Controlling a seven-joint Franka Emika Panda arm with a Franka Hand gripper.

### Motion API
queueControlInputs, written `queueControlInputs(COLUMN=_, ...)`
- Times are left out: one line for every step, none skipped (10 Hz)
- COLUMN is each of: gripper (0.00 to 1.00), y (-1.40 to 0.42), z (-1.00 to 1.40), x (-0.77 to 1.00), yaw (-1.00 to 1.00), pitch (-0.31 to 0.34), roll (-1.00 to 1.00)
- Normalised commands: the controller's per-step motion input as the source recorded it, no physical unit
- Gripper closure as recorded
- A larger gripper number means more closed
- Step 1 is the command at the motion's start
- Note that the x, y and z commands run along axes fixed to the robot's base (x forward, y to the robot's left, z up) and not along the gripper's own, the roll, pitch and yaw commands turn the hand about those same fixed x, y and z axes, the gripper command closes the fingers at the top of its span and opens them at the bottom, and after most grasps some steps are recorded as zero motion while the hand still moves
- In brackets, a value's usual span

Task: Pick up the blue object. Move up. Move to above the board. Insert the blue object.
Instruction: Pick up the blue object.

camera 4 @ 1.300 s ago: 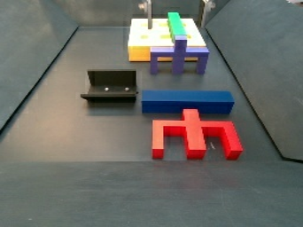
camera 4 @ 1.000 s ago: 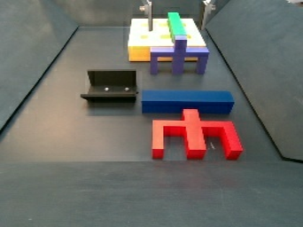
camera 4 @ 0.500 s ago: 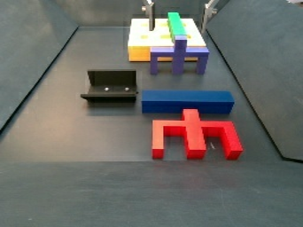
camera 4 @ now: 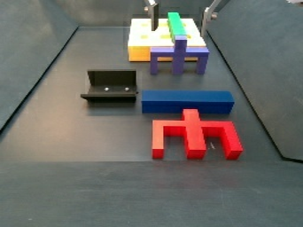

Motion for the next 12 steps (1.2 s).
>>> queueControlInputs(gripper=0.00, y=0.00, z=-0.10, x=0.00, yaw=-0.63, pitch=0.000, roll=-0.01)
queueControlInputs(gripper=0.00, y=0.03, z=-0.14, x=0.00, yaw=-0.62, pitch=0.000, roll=0.00)
queueControlInputs(gripper=0.00, y=0.04, z=-0.15, x=0.00, yaw=-0.64, pitch=0.000, roll=0.00)
queueControlInputs(gripper=0.00, y=0.04, z=-0.16, x=0.00, yaw=-0.65, pitch=0.000, roll=0.00)
queueControlInputs(gripper=0.00, y=0.04, z=-0.18, x=0.00, yaw=-0.67, pitch=0.000, roll=0.00)
queueControlInputs(gripper=0.00, y=0.05, z=-0.19, x=0.00, yaw=-0.67, pitch=0.000, roll=0.00)
queueControlInputs(gripper=0.00, y=0.05, z=-0.21, x=0.00, yaw=-0.67, pitch=0.000, roll=0.00)
queueControlInputs(gripper=0.00, y=0.05, z=-0.21, x=0.00, yaw=-0.67, pitch=0.000, roll=0.00)
queueControlInputs(gripper=0.00, y=0.06, z=-0.21, x=0.00, yaw=-0.66, pitch=0.000, roll=0.00)
queueControlInputs(gripper=0.00, y=0.06, z=-0.24, x=0.00, yaw=-0.65, pitch=-0.009, roll=0.00)
queueControlInputs(gripper=0.00, y=0.04, z=-0.33, x=0.00, yaw=-0.59, pitch=-0.037, roll=-0.02)
queueControlInputs(gripper=0.00, y=0.02, z=-0.36, x=0.00, yaw=-0.55, pitch=-0.033, roll=0.00)
